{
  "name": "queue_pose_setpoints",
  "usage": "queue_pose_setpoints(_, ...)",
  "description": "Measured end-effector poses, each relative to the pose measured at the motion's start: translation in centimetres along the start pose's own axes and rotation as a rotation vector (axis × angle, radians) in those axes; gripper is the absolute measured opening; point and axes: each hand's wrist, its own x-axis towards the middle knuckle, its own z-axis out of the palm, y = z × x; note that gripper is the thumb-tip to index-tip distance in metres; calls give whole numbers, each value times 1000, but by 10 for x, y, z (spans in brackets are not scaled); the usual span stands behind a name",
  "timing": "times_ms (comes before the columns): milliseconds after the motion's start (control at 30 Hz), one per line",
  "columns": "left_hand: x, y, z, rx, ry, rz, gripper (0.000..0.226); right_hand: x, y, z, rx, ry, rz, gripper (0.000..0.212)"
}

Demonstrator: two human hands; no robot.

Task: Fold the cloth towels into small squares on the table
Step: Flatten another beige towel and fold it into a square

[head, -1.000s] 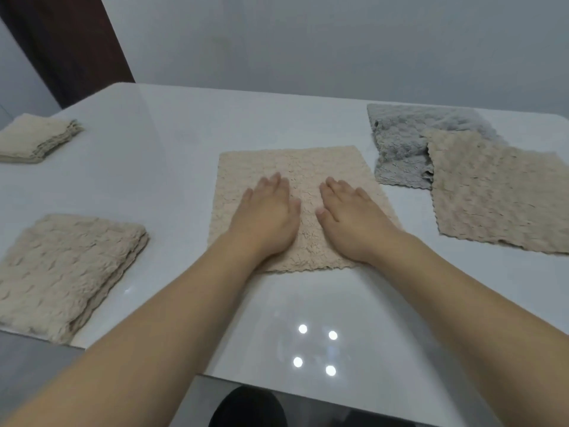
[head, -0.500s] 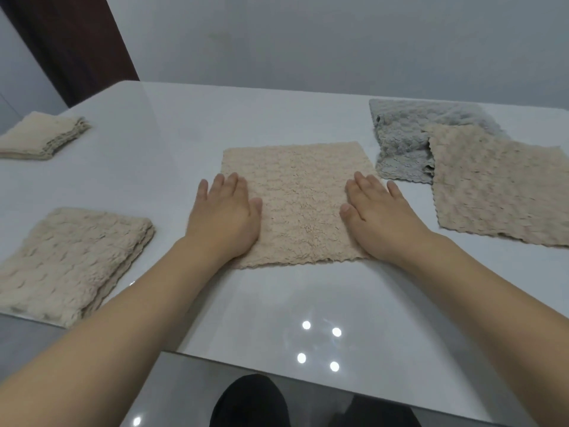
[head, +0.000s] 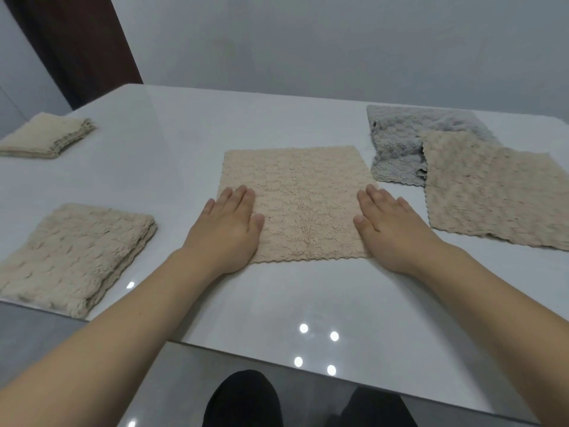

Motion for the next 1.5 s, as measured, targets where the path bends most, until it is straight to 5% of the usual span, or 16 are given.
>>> queue_pose_setpoints(300, 35, 43, 2, -25, -3, 160, 61, 42, -25, -4, 102, 77, -103, 55)
queue_pose_setpoints(500, 27, 1, 1, -3, -7, 76, 62, 38, 0, -3, 29, 7, -46, 57)
queue_pose_setpoints(700, 45, 12, -13, 35, -92, 24, 65, 59, -13, -13, -3, 173, -92, 58)
queue_pose_setpoints(1067, 66, -1, 1, -22, 19, 22, 62, 68, 6, -12, -8, -90, -129, 58)
queue_pose_setpoints(1200, 66, -18, -3, 7, -12, -59, 63, 67, 17, -21, -191, -138, -38, 61)
queue_pose_setpoints(1500, 90, 21, -3, -42, 28, -9, 60, 107, -46, -6, 29, 30, -86, 57)
